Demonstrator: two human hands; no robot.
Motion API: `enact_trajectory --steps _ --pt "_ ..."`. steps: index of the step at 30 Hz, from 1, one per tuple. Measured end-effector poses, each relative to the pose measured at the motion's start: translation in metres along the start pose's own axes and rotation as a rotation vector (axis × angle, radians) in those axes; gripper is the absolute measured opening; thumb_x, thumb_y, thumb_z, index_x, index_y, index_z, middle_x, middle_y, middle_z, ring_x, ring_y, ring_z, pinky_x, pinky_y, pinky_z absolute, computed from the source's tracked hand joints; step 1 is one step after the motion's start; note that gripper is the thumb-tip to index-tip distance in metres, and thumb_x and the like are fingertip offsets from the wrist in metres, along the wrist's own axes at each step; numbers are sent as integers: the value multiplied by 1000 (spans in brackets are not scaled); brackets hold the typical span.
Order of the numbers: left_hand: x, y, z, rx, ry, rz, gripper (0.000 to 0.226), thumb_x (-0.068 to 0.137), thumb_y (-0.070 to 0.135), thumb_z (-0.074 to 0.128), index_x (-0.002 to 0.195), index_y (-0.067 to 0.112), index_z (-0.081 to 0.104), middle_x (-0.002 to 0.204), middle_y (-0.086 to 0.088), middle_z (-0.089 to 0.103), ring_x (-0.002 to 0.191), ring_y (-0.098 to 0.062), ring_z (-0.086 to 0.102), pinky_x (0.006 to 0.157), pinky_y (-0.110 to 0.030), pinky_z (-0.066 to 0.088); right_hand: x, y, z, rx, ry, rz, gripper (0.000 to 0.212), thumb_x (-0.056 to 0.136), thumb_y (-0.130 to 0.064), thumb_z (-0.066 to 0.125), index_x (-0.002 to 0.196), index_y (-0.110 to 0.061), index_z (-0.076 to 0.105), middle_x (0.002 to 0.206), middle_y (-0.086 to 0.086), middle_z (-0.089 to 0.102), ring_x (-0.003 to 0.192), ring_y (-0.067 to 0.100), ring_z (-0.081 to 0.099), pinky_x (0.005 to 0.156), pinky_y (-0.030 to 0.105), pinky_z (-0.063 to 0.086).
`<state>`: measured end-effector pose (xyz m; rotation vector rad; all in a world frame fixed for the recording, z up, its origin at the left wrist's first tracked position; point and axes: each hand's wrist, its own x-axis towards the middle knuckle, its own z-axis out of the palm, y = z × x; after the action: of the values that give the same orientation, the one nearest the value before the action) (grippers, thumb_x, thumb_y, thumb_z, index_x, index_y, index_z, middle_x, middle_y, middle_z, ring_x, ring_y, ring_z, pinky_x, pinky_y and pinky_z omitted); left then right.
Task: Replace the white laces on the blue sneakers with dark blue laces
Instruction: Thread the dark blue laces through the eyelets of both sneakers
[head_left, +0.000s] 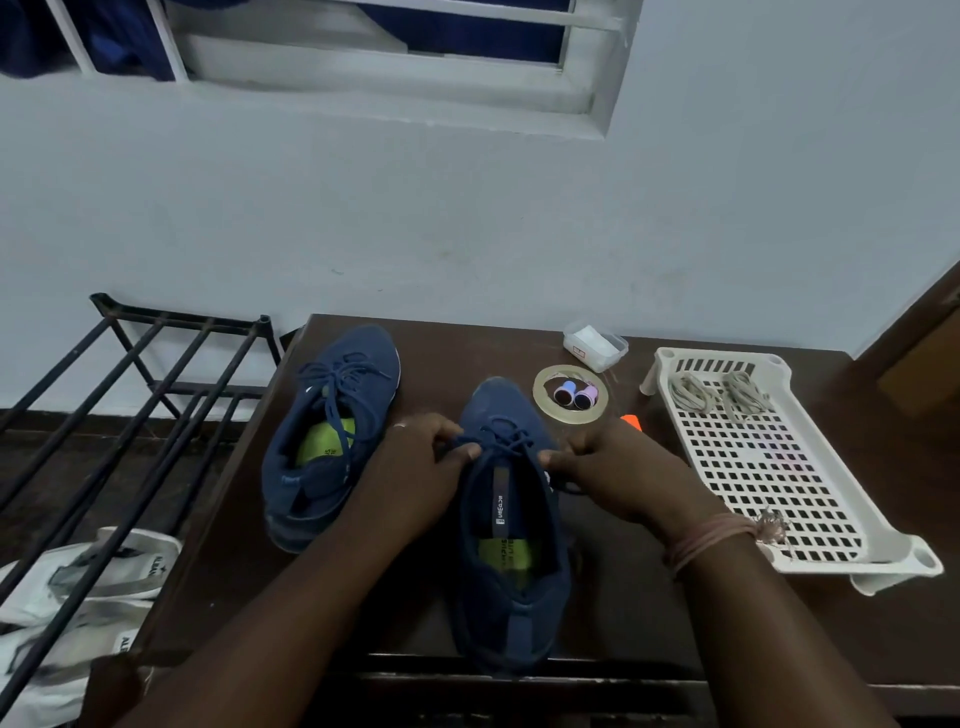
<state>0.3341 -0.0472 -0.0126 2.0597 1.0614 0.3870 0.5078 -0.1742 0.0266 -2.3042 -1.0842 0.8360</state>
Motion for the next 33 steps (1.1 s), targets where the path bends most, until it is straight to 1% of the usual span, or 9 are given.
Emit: enact_trajectory --steps 3,7,10,13,16,18,21,25,33 --pt "2 -1 4 47 13 44 17 90 35 69 76 26 65 89 4 64 80 -10 61 73 -30 49 3 9 1 -398 167 78 26 98 -25 53 79 -8 59 78 8 61 71 25 56 66 30 42" --pt "-1 0 5 93 2 -9 27 95 38 63 73 22 56 83 1 59 75 -11 56 62 -28 38 3 20 -5 -199 401 204 30 96 -34 52 83 -8 59 75 6 56 70 27 53 54 26 36" --pt "-3 5 3 97 73 55 28 96 35 61 73 20 53 80 1 56 71 -8 53 57 -23 35 1 4 -1 61 160 103 47 94 -49 58 77 -6 66 56 2 53 50 19 50 50 26 34" --pt "-7 10 0 55 98 74 22 98 31 58 80 18 53 75 0 60 68 -11 55 58 -27 40 -1 -5 4 123 -34 96 34 94 -40 63 72 -15 63 51 -6 52 47 9 45 52 27 37" --pt "-7 9 -4 63 111 71 19 99 26 56 84 17 51 78 2 61 71 -10 56 62 -31 42 4 3 -1 -457 83 42 18 98 -16 49 100 -9 65 87 8 63 87 26 62 75 34 46" --pt "-4 6 -7 86 96 41 16 99 20 53 83 19 50 81 6 61 73 -4 55 62 -28 40 0 8 -6 -606 202 43 25 95 -7 44 115 -5 59 91 15 56 95 32 59 66 29 36" --pt "-2 5 -6 116 53 29 17 99 17 49 86 24 58 87 6 64 80 -10 59 71 -33 48 -1 9 -7 -276 274 83 19 97 -9 43 107 -3 58 97 18 61 93 32 60 65 31 36" --pt "-1 9 -6 100 37 30 28 99 38 55 76 23 60 89 7 67 82 -8 61 67 -27 43 -2 2 -7 266 171 172 50 87 -55 62 57 -18 46 50 4 45 47 21 42 51 28 35" --pt "-1 12 -22 318 178 73 37 90 43 66 64 18 56 66 5 59 68 -17 60 57 -30 38 3 29 -15 25 208 193 35 85 -45 70 74 -16 55 71 2 53 56 12 45 51 23 37"
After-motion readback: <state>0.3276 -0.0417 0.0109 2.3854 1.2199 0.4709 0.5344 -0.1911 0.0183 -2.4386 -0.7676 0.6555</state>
